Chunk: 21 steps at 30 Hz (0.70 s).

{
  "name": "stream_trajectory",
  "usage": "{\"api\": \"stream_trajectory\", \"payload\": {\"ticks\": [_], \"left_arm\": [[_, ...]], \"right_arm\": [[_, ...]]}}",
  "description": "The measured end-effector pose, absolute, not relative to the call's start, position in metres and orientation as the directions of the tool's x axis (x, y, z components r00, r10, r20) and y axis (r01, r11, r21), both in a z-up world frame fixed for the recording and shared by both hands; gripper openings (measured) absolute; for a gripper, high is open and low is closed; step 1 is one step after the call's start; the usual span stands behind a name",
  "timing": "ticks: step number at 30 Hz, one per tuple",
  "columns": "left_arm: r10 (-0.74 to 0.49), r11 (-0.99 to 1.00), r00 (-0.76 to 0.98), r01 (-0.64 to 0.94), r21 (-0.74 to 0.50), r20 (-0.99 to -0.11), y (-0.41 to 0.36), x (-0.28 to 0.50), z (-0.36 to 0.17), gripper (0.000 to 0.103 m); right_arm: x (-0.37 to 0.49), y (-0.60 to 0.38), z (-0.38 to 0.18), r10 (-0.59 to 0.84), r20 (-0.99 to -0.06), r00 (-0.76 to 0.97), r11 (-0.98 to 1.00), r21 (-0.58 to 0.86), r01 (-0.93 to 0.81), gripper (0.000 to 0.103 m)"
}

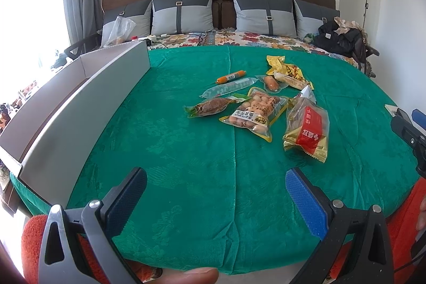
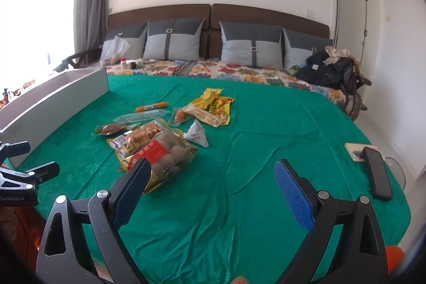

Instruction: Organize snacks

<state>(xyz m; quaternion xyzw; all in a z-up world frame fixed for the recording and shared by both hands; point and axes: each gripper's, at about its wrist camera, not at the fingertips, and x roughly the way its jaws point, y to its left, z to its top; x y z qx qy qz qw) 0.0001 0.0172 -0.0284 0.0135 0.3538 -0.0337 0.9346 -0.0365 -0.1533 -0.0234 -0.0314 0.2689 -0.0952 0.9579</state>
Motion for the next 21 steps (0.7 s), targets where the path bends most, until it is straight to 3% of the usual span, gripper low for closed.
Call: {"api": "stream_trajectory", "payload": {"ticks": [21], "left_arm": [[-0.054, 0.997, 0.748, 0.074, 0.002, -0.662, 0.0173, -0.0002, -0.0288, 0.103]], "right_arm": [[-0.0376, -0.1485, -0.0237, -0.196, -0.507, 0.839, 0.98, -0.116, 0.159, 0.096]]}}
